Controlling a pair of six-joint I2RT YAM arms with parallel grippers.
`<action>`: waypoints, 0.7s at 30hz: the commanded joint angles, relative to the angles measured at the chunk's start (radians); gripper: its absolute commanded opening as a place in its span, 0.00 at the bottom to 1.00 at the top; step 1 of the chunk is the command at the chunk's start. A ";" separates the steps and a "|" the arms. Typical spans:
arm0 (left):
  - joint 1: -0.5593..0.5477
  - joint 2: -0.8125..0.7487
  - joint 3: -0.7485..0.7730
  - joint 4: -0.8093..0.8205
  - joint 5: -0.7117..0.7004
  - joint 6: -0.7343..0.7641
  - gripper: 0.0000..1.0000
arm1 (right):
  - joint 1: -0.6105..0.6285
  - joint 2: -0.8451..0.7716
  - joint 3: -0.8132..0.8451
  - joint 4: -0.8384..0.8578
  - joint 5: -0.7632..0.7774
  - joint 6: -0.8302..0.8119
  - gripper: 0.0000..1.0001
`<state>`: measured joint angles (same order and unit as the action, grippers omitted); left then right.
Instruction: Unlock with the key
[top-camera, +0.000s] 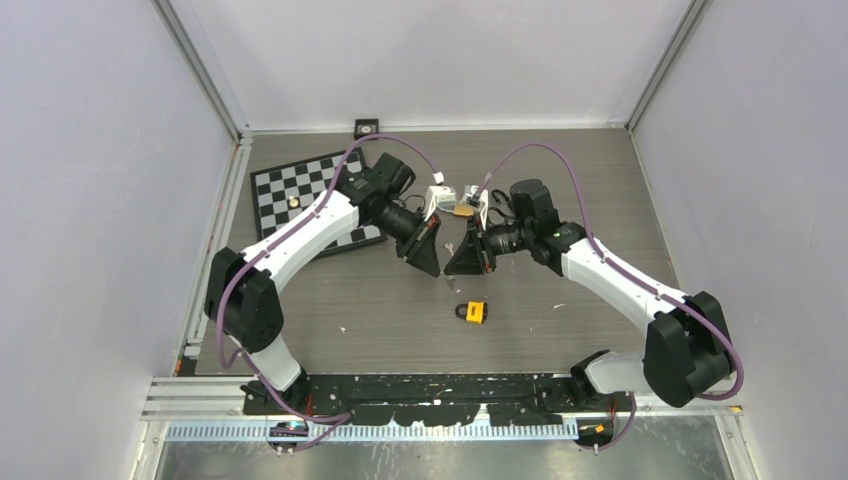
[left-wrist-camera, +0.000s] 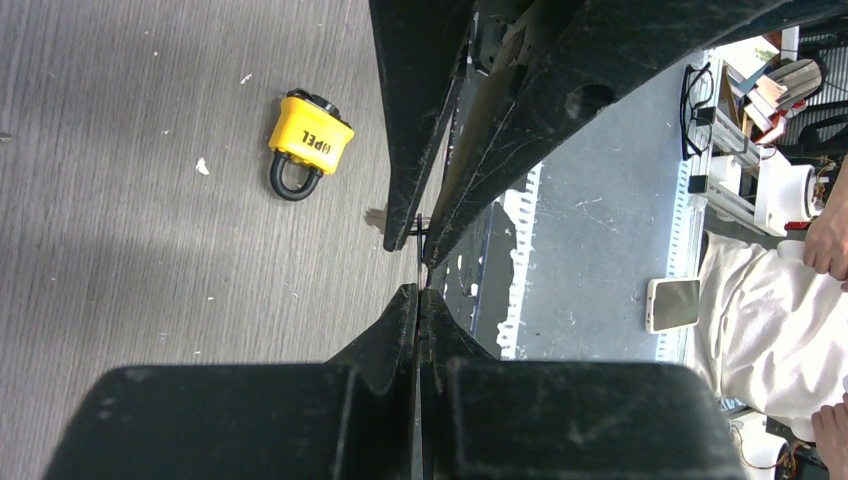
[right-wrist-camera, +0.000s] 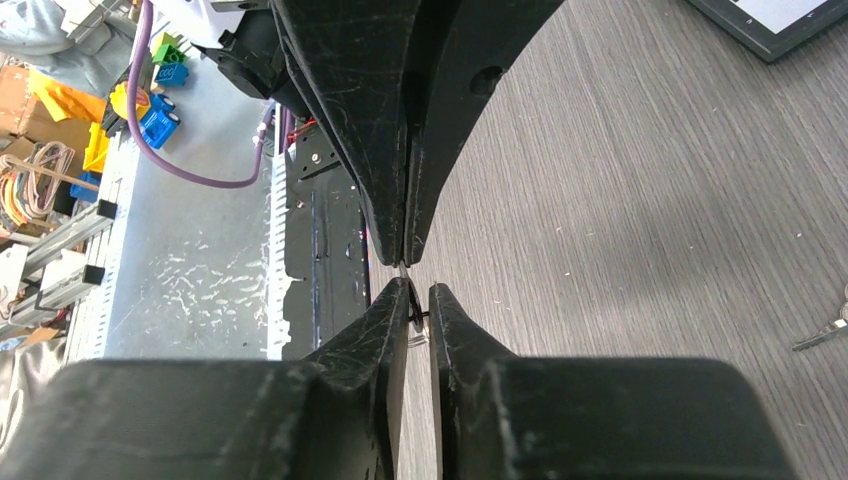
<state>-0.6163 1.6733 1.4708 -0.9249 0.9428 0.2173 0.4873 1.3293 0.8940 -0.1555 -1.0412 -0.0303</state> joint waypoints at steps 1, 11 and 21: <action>-0.004 -0.043 -0.005 0.037 0.014 0.004 0.00 | 0.005 0.002 0.042 0.011 -0.023 -0.017 0.16; -0.005 -0.045 -0.006 0.044 0.005 0.002 0.00 | 0.005 -0.012 0.043 -0.003 -0.023 -0.030 0.00; -0.004 -0.055 -0.012 0.057 -0.013 0.011 0.06 | 0.005 -0.012 0.047 -0.021 -0.015 -0.045 0.00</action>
<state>-0.6163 1.6711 1.4616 -0.9131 0.9340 0.2188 0.4873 1.3293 0.8944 -0.1646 -1.0573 -0.0525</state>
